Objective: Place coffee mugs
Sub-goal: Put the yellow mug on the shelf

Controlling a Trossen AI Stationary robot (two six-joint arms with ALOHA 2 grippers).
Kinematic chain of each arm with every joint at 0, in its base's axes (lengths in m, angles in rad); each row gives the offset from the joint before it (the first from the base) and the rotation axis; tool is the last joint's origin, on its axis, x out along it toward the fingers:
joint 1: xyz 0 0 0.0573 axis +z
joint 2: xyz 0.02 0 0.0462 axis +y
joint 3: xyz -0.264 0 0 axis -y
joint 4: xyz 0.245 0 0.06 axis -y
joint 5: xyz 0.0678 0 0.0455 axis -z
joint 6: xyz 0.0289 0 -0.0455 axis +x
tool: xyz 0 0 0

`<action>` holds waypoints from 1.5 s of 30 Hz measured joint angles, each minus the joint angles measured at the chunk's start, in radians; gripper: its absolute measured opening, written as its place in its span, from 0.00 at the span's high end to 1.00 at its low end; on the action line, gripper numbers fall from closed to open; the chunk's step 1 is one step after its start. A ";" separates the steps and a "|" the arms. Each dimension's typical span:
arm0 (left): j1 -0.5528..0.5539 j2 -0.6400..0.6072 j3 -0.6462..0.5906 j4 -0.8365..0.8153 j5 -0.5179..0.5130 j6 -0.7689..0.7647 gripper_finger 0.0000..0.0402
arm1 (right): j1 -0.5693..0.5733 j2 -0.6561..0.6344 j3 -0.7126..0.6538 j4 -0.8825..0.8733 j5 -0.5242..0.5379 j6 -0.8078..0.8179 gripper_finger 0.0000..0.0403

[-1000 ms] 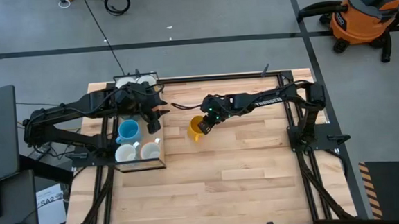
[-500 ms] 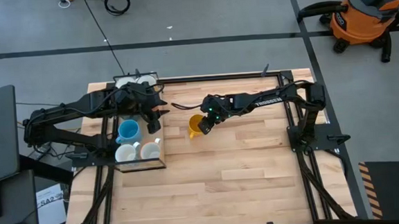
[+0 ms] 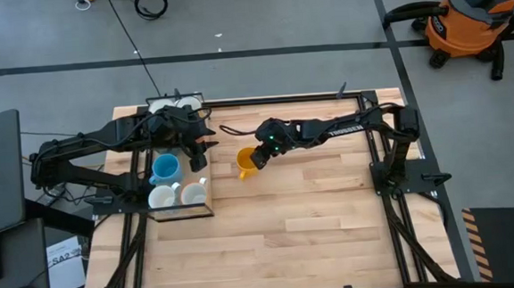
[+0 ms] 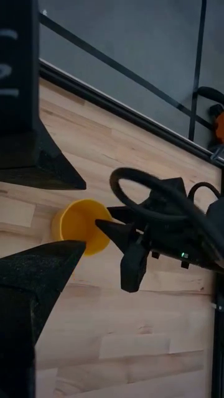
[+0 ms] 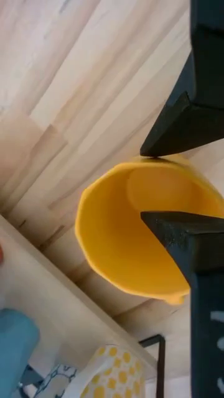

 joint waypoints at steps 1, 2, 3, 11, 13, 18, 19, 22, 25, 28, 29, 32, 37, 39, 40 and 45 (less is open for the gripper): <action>0.000 0.000 0.000 0.000 0.000 0.000 0.63 | -0.002 0.000 0.000 0.004 0.000 0.000 0.61; 0.000 0.000 0.000 0.000 0.000 0.000 0.63 | -0.004 0.000 0.000 0.009 0.000 0.000 0.61; 0.000 0.000 0.000 0.000 0.000 0.000 0.63 | -0.007 0.000 0.000 0.013 0.000 -0.001 0.61; 0.000 0.000 0.000 0.000 0.000 0.000 0.63 | -0.024 -0.085 0.000 -0.006 -0.006 -0.051 0.61; 0.000 0.000 0.000 0.000 0.000 0.000 0.63 | -0.025 -0.128 0.000 -0.024 -0.006 -0.073 0.61; 0.000 0.000 0.000 0.001 0.000 0.001 0.63 | -0.024 -0.258 0.000 -0.118 -0.007 -0.140 0.61; 0.000 0.000 0.000 0.001 0.000 0.001 0.63 | -0.023 -0.287 0.000 -0.141 -0.007 -0.152 0.61; 0.000 0.000 0.000 0.007 0.000 0.001 0.63 | -0.014 -0.374 0.000 -0.222 0.003 -0.183 0.61; 0.000 0.000 0.000 0.022 0.000 0.001 0.63 | 0.007 -0.462 0.000 -0.305 0.040 -0.208 0.61; 0.000 0.000 0.000 0.050 0.000 0.001 0.63 | 0.037 -0.550 0.000 -0.374 0.091 -0.237 0.61; 0.000 0.000 0.000 0.056 0.000 0.001 0.63 | 0.048 -0.578 0.000 -0.396 0.108 -0.243 0.61; 0.000 0.000 0.000 0.078 0.000 0.001 0.63 | 0.089 -0.654 0.000 -0.450 0.156 -0.260 0.61; 0.000 0.000 0.000 0.117 0.000 -0.005 0.63 | 0.170 -0.737 0.000 -0.519 0.262 -0.262 0.61; 0.000 0.008 0.000 0.134 0.000 -0.029 0.63 | 0.205 -0.754 0.000 -0.542 0.303 -0.262 0.61; 0.000 0.017 0.001 0.150 0.000 -0.045 0.63 | 0.222 -0.760 0.000 -0.554 0.323 -0.262 0.61; 0.000 0.072 0.002 0.208 0.000 -0.069 0.63 | 0.301 -0.763 -0.012 -0.572 0.398 -0.261 0.61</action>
